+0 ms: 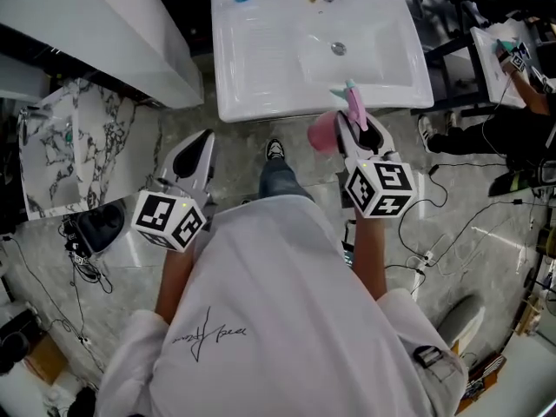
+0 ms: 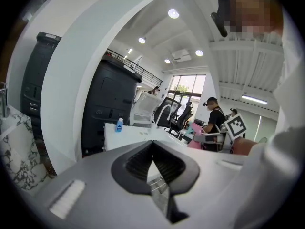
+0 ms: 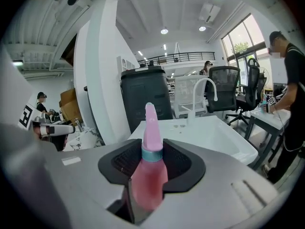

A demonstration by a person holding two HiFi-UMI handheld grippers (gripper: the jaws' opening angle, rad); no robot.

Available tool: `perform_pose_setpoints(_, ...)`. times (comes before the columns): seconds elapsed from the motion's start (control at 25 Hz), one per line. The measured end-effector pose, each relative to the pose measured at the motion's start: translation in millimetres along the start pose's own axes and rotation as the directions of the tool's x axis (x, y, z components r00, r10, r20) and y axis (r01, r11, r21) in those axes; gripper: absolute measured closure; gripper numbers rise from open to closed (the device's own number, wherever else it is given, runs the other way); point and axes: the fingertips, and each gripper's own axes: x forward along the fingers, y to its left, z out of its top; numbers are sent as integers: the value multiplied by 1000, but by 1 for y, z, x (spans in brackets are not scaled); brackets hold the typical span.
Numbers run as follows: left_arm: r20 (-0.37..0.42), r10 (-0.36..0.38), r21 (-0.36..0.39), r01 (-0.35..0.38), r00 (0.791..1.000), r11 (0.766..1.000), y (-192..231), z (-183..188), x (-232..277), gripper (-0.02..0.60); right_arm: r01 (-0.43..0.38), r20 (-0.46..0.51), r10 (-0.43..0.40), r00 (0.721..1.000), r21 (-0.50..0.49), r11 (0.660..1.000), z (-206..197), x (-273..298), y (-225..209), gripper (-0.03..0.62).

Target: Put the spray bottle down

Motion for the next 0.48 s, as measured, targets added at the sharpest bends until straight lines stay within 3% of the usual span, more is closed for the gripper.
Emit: perform_pose_setpoints(0.48,38,63,1,-63,997,998,7,40,76,577,-84,-6,84,996,-6,996,35,67,-46,471)
